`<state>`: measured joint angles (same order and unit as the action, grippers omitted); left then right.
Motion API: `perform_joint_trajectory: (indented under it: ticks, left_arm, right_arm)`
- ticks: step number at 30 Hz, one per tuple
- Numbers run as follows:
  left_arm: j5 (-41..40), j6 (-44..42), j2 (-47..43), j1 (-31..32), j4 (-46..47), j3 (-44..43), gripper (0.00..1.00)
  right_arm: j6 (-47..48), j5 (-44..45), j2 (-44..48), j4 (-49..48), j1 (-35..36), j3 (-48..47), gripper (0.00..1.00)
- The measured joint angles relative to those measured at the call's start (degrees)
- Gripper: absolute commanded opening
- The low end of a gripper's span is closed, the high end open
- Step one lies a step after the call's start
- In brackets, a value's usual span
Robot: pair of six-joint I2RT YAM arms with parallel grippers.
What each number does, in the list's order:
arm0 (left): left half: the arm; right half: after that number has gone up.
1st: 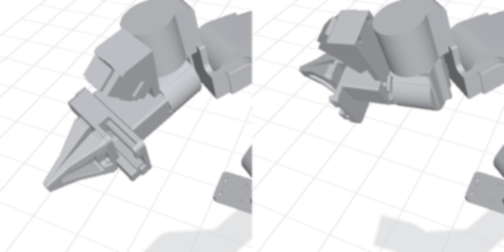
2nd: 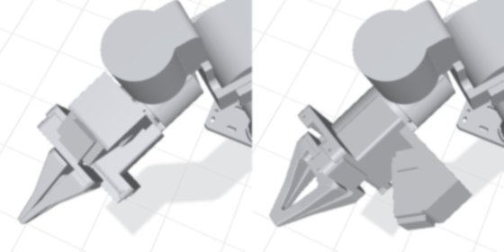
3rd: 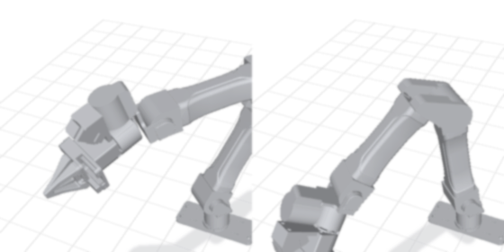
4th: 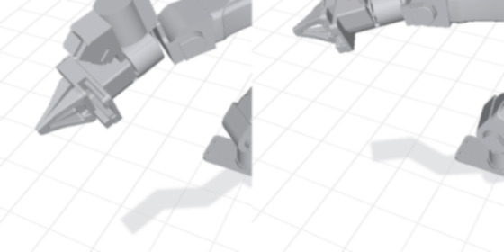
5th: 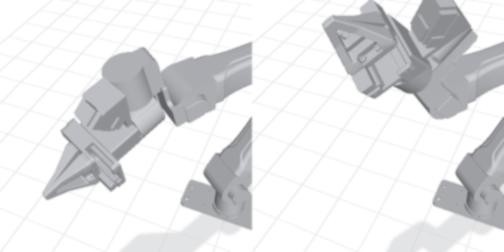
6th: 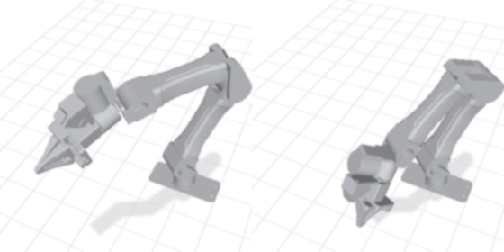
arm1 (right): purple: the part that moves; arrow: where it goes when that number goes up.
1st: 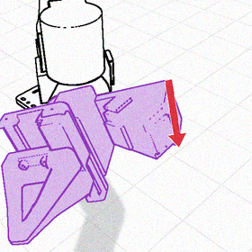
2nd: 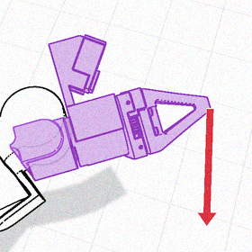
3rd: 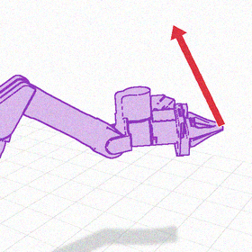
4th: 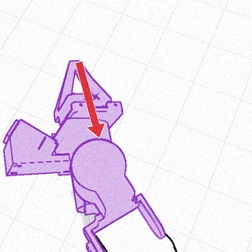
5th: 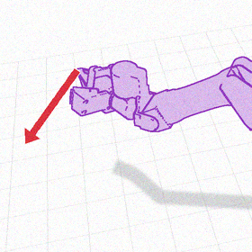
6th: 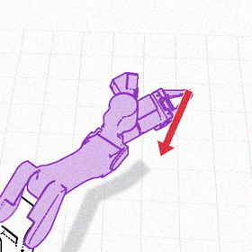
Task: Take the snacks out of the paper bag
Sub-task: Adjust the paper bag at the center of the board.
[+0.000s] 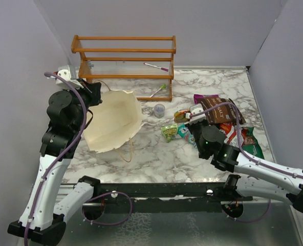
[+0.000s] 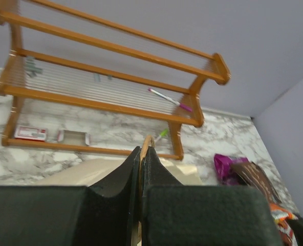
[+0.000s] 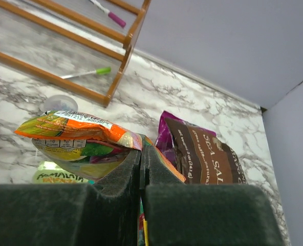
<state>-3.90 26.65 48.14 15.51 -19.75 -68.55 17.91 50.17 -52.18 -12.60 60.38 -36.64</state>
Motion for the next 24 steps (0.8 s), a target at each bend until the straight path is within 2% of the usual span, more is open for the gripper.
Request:
perform_joint_trajectory:
  ticks: [7,13,16,19,24]
  left_arm:
    - [-13.8,-5.5,2.3,0.0,0.5,-3.5,0.0]
    - [-19.2,-7.0,8.3,0.0,-0.4,-6.2,0.0]
    - [-17.7,-5.5,11.7,0.0,-2.7,-8.6,0.0]
    - [-12.8,-2.4,14.5,-0.1,-4.7,-13.0,0.0]
    - [-4.7,3.2,14.1,0.0,-6.3,-18.4,0.0]
  right_arm:
    - [-4.9,-4.3,-4.5,3.7,-5.3,-1.0,0.01]
    - [-6.8,-6.7,-5.8,3.8,-5.7,-3.0,0.01]
    - [-7.2,-7.6,-7.0,3.8,-6.0,-3.6,0.01]
    - [-7.6,-8.3,-8.0,3.8,-6.3,-3.7,0.01]
    - [-8.3,-9.4,-8.6,4.3,-6.5,-3.7,0.01]
